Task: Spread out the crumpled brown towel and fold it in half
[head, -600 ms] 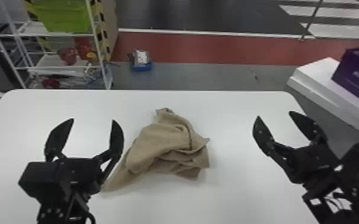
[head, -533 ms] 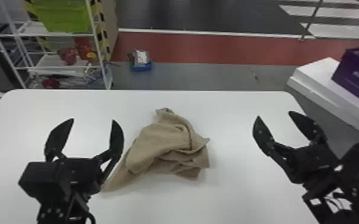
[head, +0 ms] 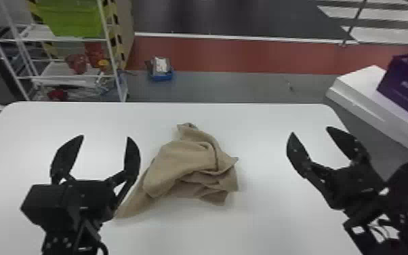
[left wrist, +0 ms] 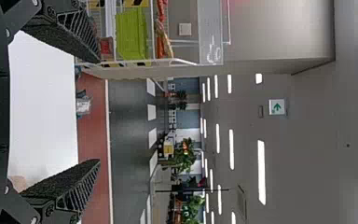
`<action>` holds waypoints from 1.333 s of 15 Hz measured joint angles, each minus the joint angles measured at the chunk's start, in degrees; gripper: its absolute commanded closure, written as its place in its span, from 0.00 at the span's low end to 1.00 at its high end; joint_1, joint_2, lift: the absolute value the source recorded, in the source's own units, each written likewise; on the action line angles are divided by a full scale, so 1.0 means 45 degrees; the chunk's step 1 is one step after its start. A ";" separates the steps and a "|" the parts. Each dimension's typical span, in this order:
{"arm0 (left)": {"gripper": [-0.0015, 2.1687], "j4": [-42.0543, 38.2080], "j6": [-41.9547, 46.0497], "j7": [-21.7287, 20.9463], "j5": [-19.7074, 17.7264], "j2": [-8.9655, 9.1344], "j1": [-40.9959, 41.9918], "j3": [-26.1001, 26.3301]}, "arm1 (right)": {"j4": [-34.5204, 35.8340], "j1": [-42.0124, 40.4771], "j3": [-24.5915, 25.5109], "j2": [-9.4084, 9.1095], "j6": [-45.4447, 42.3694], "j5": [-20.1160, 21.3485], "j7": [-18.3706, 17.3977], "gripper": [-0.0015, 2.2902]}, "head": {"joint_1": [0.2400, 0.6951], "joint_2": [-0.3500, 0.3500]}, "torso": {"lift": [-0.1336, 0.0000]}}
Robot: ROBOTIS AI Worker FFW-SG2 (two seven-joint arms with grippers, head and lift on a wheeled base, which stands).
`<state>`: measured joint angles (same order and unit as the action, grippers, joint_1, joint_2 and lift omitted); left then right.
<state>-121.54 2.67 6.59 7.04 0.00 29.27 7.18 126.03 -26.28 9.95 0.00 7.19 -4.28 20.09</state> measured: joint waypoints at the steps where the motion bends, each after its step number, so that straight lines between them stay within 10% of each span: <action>1: 0.07 0.0000 0.0000 -0.0003 -0.0002 0.0000 0.0000 -0.0002 | 0.0000 0.0001 -0.0002 0.0000 0.0001 -0.0007 0.0018 0.09 | 1.00 0.40 | 0.07; 20: 0.07 0.0261 0.0308 -0.0176 -0.0042 0.0000 -0.0040 -0.0188 | -0.1574 0.0709 -0.0503 0.0000 0.0490 0.1028 0.1068 0.14 | 1.00 0.45 | 0.07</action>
<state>-120.36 4.06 5.80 6.85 0.00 29.08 6.33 118.94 -23.09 7.68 0.00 9.40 0.34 24.89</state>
